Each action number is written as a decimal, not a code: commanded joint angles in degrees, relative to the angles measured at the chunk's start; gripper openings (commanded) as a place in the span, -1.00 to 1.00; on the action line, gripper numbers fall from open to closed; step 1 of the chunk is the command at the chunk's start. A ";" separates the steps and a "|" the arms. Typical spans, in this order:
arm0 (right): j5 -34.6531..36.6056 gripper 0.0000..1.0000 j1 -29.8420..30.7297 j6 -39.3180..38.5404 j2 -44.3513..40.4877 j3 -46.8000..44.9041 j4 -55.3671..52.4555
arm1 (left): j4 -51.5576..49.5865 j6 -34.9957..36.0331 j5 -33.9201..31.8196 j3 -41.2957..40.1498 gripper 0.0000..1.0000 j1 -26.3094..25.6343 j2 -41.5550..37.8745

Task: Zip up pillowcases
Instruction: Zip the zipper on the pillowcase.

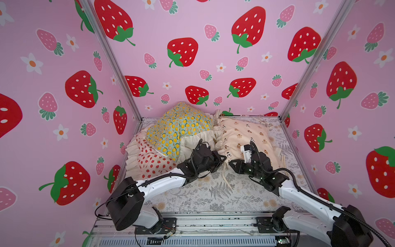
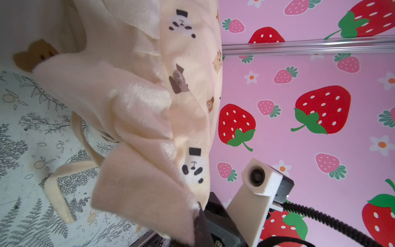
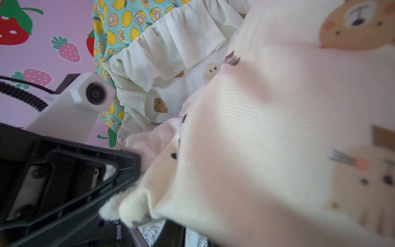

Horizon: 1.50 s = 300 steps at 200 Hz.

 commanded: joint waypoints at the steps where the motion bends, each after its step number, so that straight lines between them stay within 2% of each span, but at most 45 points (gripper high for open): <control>1: -0.22 -0.60 -0.24 1.18 -2.09 -1.44 2.43 | 2.58 -1.35 0.22 1.54 -1.00 -0.39 -1.86; 91: 1.46 -0.68 -0.35 0.35 0.41 -0.66 1.79 | 3.28 -2.24 0.40 1.88 -1.00 -0.77 -1.30; 144: -0.82 -0.71 -0.37 0.04 2.58 1.44 2.38 | 3.30 -2.46 0.49 2.03 -1.00 -0.93 -1.19; 224: 0.23 -1.00 -0.39 0.44 1.57 1.65 0.59 | 2.80 -2.13 0.23 1.35 -1.00 -0.93 -1.89; 270: 1.07 -1.00 -0.34 0.22 0.86 3.98 -7.63 | 1.91 -1.16 -2.55 1.26 -1.00 -0.69 -2.73; 300: 3.69 -1.00 -0.22 0.27 -0.37 6.67 -17.46 | 1.01 -0.60 -2.85 1.09 -1.00 0.05 -3.10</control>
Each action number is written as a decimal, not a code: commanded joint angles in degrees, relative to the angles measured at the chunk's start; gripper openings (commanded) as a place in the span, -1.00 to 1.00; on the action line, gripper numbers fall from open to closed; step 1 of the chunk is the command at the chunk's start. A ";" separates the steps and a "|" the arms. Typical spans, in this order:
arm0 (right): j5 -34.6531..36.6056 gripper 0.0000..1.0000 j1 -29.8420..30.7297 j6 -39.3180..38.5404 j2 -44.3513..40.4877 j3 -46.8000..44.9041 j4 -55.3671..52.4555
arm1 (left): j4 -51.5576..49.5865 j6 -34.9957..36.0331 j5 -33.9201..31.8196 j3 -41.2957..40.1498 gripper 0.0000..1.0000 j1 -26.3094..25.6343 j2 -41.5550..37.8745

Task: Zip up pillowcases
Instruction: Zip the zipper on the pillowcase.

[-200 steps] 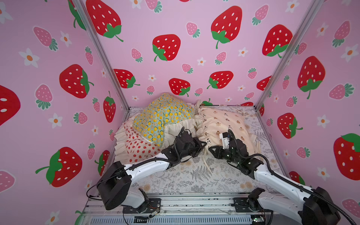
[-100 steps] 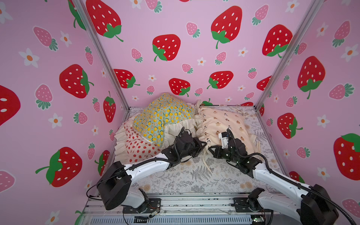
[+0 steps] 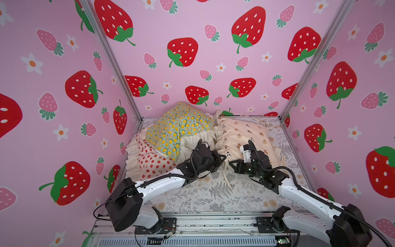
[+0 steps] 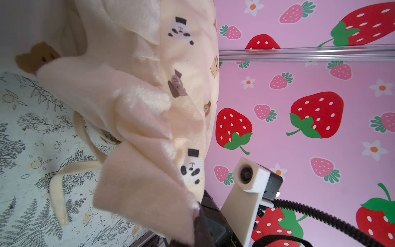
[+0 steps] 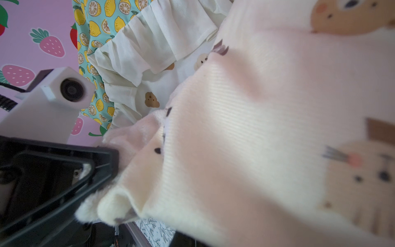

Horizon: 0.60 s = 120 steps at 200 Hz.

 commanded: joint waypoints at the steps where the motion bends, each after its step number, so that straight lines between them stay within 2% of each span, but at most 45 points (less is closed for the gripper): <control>1: 2.92 -1.00 -0.19 0.48 -1.66 3.10 -10.02 | 1.16 0.36 -0.84 1.09 -1.00 0.49 -2.13; 67: 6.05 -1.00 -0.13 -2.25 -2.29 11.83 -29.38 | -0.47 1.31 -1.42 -0.70 -1.00 2.95 -4.84; 120: 5.16 -1.00 -0.08 -4.25 -1.07 16.88 -37.83 | -1.11 1.72 -1.33 -1.82 -1.00 5.39 -6.44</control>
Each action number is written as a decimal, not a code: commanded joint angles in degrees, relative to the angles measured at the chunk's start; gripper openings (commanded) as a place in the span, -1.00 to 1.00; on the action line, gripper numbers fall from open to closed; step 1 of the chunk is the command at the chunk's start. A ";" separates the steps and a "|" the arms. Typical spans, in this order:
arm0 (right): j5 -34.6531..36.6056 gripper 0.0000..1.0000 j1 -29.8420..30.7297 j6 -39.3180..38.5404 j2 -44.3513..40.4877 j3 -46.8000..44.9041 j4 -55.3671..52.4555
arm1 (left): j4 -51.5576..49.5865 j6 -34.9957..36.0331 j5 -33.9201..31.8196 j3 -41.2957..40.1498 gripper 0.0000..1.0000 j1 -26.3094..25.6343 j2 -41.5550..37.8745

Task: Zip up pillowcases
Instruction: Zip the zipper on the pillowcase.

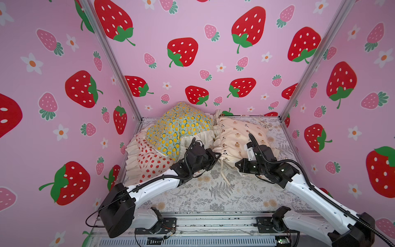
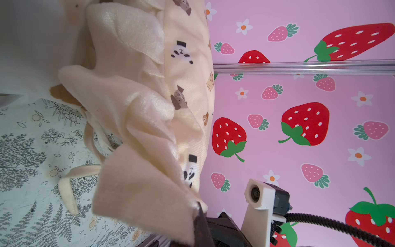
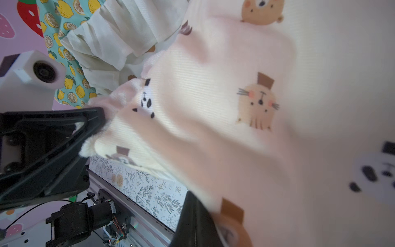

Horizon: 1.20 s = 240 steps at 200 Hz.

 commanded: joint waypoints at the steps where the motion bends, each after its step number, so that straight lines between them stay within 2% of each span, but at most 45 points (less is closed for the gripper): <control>1: 1.39 -1.00 -0.12 -1.65 0.67 2.19 -8.68 | 1.20 0.58 -1.39 0.02 -1.00 1.55 -1.91; 55: -1.01 -1.00 -0.15 -2.92 1.29 2.05 -13.36 | -0.04 1.86 -1.17 0.14 -1.00 5.89 -3.01; 114: 1.22 -1.00 -2.41 -3.93 0.29 0.31 -19.00 | -1.71 4.51 0.27 2.72 -1.00 11.73 -3.20; 142: 2.23 -1.00 -5.49 -3.58 -2.29 -2.38 -20.30 | -4.75 7.07 0.39 4.97 -1.00 13.86 -2.96; 218: 5.11 -1.00 -17.23 -1.12 -10.17 -8.17 -24.72 | -5.32 9.33 1.43 5.95 -1.00 19.79 -2.38; 240: 6.63 -1.00 -19.93 -0.94 -12.99 -8.57 -26.08 | -6.01 9.65 3.54 6.09 -1.00 21.33 -2.27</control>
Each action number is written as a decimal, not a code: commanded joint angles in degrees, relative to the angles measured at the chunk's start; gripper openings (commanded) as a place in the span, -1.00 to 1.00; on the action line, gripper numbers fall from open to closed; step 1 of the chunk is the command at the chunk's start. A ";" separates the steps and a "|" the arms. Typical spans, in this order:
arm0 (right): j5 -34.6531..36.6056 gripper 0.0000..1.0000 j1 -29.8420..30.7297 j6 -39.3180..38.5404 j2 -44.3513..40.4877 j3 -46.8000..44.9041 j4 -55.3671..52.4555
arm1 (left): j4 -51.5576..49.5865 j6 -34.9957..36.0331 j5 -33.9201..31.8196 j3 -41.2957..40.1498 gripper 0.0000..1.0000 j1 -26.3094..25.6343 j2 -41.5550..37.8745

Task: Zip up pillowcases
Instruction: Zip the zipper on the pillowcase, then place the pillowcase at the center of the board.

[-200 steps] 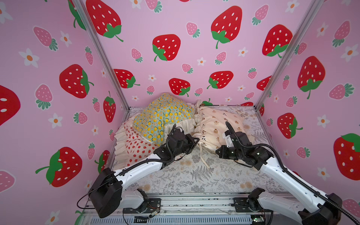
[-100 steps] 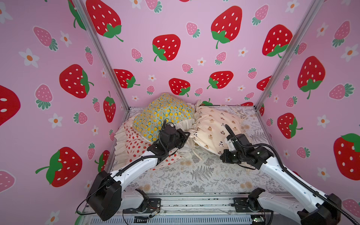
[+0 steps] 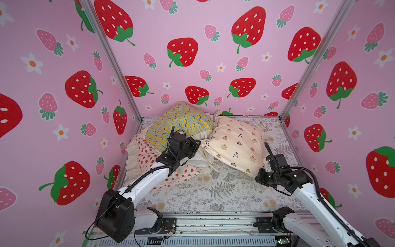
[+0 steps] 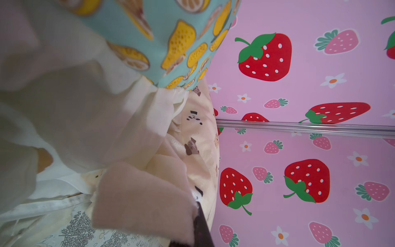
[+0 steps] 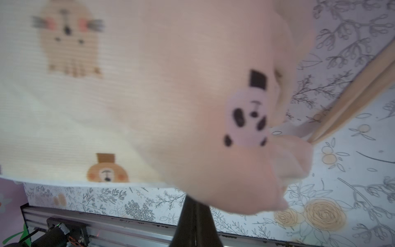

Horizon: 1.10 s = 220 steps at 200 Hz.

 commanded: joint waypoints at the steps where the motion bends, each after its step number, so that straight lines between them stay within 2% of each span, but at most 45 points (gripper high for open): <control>1: 4.17 -1.00 -2.65 1.20 -2.80 -0.74 -5.60 | 1.21 1.43 -0.70 3.34 -1.00 2.11 -0.34; 29: 5.29 -1.00 -6.59 0.56 -4.81 -0.35 -5.48 | 1.37 2.06 0.08 3.25 -1.00 2.42 0.07; 57: 3.78 -1.00 -9.38 -1.14 -3.26 0.57 -2.99 | 1.97 3.44 1.85 4.39 -1.00 -0.15 2.17; 109: 8.07 -1.00 -20.49 -6.39 0.96 5.29 2.20 | 2.08 8.02 1.75 9.25 -1.00 -13.22 11.41; 139: 5.92 -1.00 -31.97 -6.94 6.73 8.02 6.24 | 2.32 9.86 4.41 15.83 -1.00 -19.27 21.56; 156: 6.39 -1.00 -36.34 -7.34 8.42 8.45 8.40 | -0.29 13.66 4.98 21.88 -1.00 -22.45 27.35; 183: 7.42 -1.00 -39.34 -8.37 11.17 9.08 9.59 | -8.05 19.82 3.87 32.47 -1.00 -25.83 36.06; 204: 5.88 -1.00 -39.36 -8.88 10.87 8.48 10.16 | -9.93 21.98 4.14 36.07 -1.00 -26.74 40.01; 214: 5.02 -0.81 -39.35 -9.27 10.29 8.37 10.12 | -9.79 22.11 4.63 36.14 -0.91 -26.78 40.41; 220: 4.62 -0.65 -39.35 -9.73 9.87 8.36 10.16 | -9.78 22.26 4.54 35.84 -0.73 -26.77 40.10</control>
